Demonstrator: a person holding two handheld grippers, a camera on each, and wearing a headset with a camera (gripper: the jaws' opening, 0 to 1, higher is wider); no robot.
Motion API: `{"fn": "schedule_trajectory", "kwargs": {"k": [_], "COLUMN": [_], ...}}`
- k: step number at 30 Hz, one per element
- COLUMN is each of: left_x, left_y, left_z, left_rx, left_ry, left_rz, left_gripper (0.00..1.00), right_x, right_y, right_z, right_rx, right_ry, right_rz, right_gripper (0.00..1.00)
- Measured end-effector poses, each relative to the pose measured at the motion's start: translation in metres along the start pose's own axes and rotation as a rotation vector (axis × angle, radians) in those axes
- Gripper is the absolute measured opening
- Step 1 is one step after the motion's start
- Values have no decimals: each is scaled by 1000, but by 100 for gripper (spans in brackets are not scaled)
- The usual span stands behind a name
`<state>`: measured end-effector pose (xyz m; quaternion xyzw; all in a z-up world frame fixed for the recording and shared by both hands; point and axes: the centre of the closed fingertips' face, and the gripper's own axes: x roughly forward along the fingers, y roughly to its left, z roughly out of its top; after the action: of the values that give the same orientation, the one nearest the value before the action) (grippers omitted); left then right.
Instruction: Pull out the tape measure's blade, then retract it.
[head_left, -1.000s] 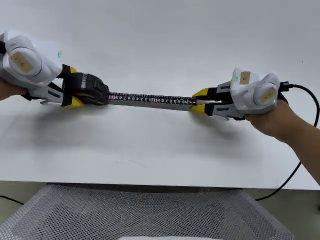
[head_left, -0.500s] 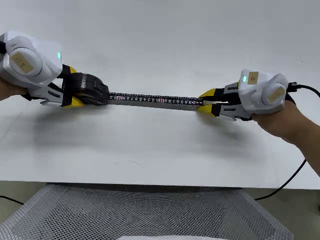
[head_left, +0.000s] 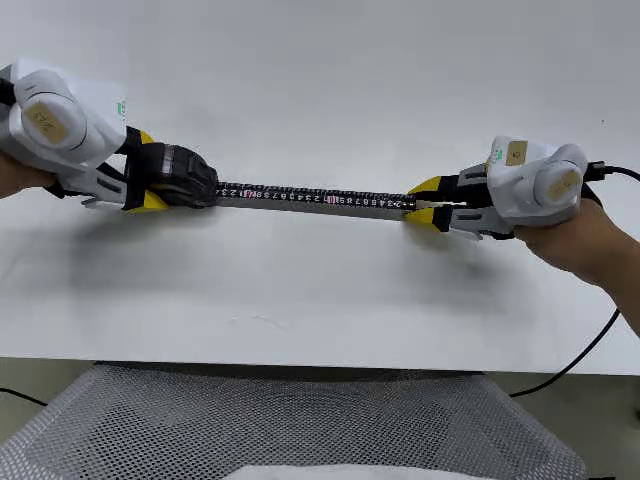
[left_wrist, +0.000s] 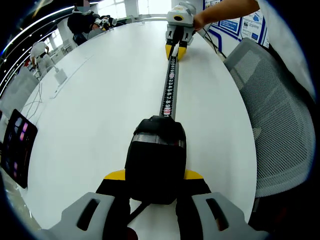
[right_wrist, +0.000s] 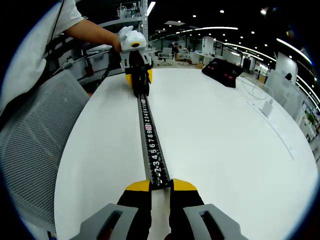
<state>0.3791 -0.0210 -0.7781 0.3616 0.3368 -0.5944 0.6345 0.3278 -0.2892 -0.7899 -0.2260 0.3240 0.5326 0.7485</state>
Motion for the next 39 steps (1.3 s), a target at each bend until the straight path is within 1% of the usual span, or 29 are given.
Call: {"fn": "schedule_trajectory", "kwargs": {"k": [3,7,10,16,20,24,34,38,39], "left_x": [0,0,1,1,1,1,1,1,1], "left_y": [0,0,0,1,1,1,1,1,0], "left_z": [0,0,0,0,0,-1,-1,-1,1], "left_rx": [-2,-4,3,-2,-17,-18,-17,-32,-52], "left_ry": [2,7,13,14,15,21,30,30,20], "left_rz": [3,3,7,12,13,17,23,25,16], "left_gripper": [30,30,30,30,30,30,31,31,32], "right_x": [1,1,1,2,1,2,1,0,0], "right_y": [-4,-4,-3,-4,-4,-5,-5,-5,-5], "right_z": [3,3,2,2,2,2,2,1,1], "right_rx": [6,4,-14,-15,-22,-38,-32,-34,-34], "right_ry": [-9,-7,4,17,37,55,62,75,78], "right_rz": [-11,-2,9,16,25,33,27,27,29], "right_gripper": [9,9,9,9,9,10,11,12,12]}}
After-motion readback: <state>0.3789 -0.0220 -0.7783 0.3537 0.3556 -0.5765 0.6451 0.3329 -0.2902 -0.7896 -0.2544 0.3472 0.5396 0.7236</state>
